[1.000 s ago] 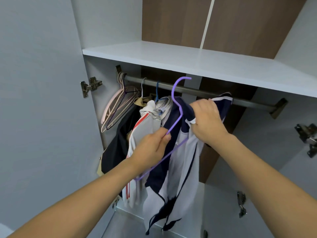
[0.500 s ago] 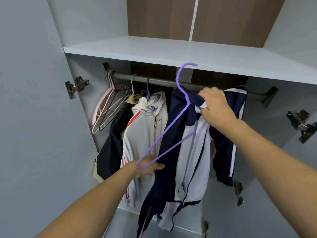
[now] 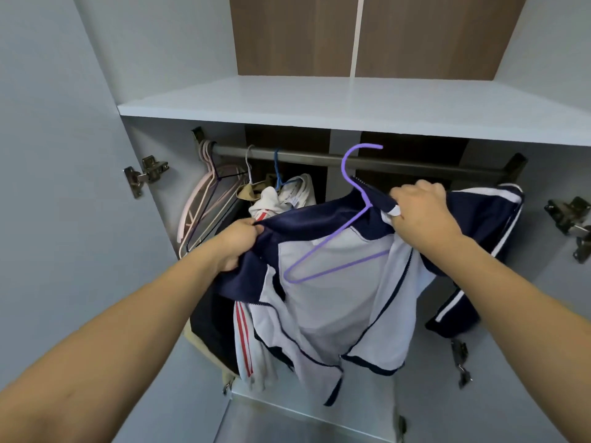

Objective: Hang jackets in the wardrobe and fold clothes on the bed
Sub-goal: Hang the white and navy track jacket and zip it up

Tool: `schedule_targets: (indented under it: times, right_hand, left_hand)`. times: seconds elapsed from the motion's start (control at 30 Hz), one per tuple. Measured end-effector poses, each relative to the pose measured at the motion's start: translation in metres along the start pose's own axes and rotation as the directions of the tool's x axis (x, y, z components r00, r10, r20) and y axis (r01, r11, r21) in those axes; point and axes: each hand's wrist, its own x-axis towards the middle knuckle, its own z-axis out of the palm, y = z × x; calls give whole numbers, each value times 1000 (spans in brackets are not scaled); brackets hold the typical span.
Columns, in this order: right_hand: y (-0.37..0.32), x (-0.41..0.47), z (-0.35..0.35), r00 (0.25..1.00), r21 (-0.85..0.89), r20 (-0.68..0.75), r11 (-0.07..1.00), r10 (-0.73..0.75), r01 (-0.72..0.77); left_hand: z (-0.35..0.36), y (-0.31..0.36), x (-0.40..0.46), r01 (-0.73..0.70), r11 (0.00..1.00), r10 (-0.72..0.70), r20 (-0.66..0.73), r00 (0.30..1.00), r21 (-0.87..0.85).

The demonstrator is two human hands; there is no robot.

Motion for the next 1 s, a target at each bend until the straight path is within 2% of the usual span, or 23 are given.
schedule_targets:
  times: [0.1, 0.17, 0.33, 0.4, 0.47, 0.53, 0.6, 0.63, 0.67, 0.77, 0.93, 1.0]
  right_hand:
    - [-8, -2, 10, 995, 114, -19, 989, 101, -98]
    - [-19, -5, 17, 994, 194, 19, 974, 112, -114]
    - [-49, -6, 20, 979, 352, 143, 917, 146, -188]
    - [-48, -5, 16, 959, 516, 159, 808, 237, -285]
    - [-43, -4, 12, 928, 668, 161, 656, 336, -353]
    - [-36, -5, 10, 897, 727, 168, 563, 409, -393]
    - [-34, -4, 9, 880, 757, 185, 508, 437, -411]
    - [-35, -3, 9, 876, 762, 200, 492, 439, -420]
    - [-36, -1, 11, 876, 762, 212, 488, 433, -426]
    - [-40, 2, 18, 876, 753, 246, 488, 414, -442]
    - [-43, 1, 28, 880, 770, 281, 457, 383, -445]
    - [-45, 0, 35, 882, 754, 283, 481, 377, -447]
  left_hand:
    - [20, 32, -11, -3, 989, 8, 38, 999, -149]
    - [39, 53, -15, -94, 980, 96, 4, 995, -177]
    - [70, 97, -24, -320, 936, 335, 98, 937, -147]
    - [67, 100, -24, -485, 874, 482, 149, 863, -17]
    - [56, 88, -23, -634, 758, 583, 280, 763, 150]
    - [41, 65, -19, -729, 556, 576, 448, 684, 398]
    - [31, 40, -15, -697, 209, 577, 489, 654, 686]
    - [30, 31, -16, -635, 97, 616, 455, 643, 766]
    - [30, 26, -16, -591, 60, 659, 413, 629, 805]
    - [33, 22, -17, -571, 179, 697, 306, 648, 802]
    - [44, 30, -18, -563, 194, 647, 326, 689, 803]
    - [55, 30, -17, -527, 199, 635, 301, 712, 827]
